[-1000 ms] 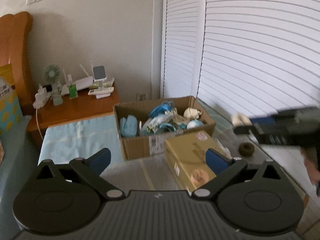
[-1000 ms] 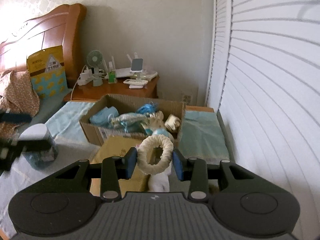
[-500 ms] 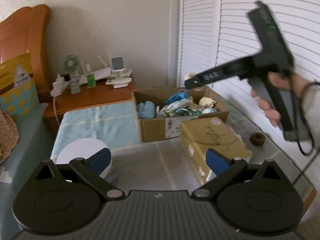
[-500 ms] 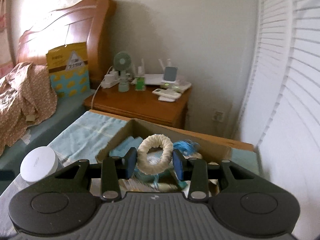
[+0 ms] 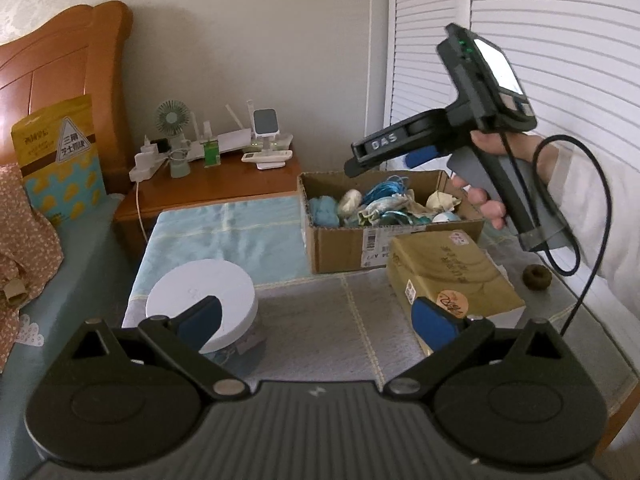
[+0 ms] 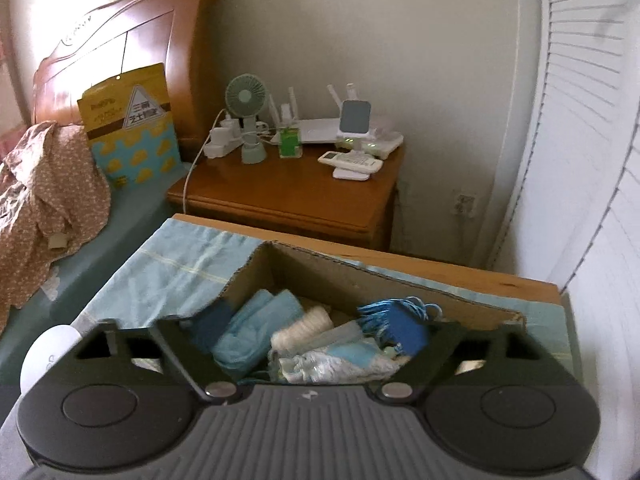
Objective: Organize soft objects
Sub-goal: 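Lower cream rope ring into cardboard box and open right tool, then move left tool to white plush bunny and close on it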
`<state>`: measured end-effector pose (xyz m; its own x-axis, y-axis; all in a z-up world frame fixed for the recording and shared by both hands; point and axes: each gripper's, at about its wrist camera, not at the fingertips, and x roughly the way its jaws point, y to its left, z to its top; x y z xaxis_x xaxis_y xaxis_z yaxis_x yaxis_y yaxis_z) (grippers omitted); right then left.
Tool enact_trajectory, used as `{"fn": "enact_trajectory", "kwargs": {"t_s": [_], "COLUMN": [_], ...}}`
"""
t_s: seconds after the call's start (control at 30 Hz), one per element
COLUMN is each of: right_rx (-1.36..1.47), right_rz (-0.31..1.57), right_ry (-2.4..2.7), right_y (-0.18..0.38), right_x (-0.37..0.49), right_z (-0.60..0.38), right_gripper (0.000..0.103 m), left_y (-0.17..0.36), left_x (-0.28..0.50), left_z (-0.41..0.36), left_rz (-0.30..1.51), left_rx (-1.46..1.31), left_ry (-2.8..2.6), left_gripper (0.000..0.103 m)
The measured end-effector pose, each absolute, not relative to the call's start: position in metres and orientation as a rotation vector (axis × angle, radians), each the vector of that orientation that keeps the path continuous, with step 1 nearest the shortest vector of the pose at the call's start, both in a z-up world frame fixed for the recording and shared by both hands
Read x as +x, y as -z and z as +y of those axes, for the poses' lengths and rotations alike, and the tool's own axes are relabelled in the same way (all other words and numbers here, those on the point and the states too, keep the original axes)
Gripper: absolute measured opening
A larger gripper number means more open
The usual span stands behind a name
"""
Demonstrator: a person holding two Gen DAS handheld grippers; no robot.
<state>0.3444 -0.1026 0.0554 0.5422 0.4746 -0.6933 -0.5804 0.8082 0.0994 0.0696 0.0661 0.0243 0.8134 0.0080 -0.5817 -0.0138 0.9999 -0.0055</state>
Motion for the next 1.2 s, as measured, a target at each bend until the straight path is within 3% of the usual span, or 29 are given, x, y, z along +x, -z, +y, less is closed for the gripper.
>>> {"fn": "enact_trajectory", "kwargs": {"t_s": [0.07, 0.47, 1.2], "right_rx": [-0.136, -0.114, -0.080], "right_rz": [0.766, 0.778, 0.774], "right_ry": [-0.628, -0.530, -0.303], "right_y": [-0.059, -0.079, -0.060], "right_x": [0.339, 0.310, 0.191], "right_z": [-0.110, -0.153, -0.230], "right_gripper": [0.103, 0.103, 0.103], "left_y": [-0.024, -0.018, -0.019], "left_x": [0.070, 0.069, 0.091], "left_z": [0.065, 0.061, 0.037], "left_rz": [0.623, 0.631, 0.712], "left_rx": [-0.011, -0.027, 0.071], "left_ry": [-0.008, 0.028, 0.243], "left_gripper": [0.101, 0.101, 0.101]}}
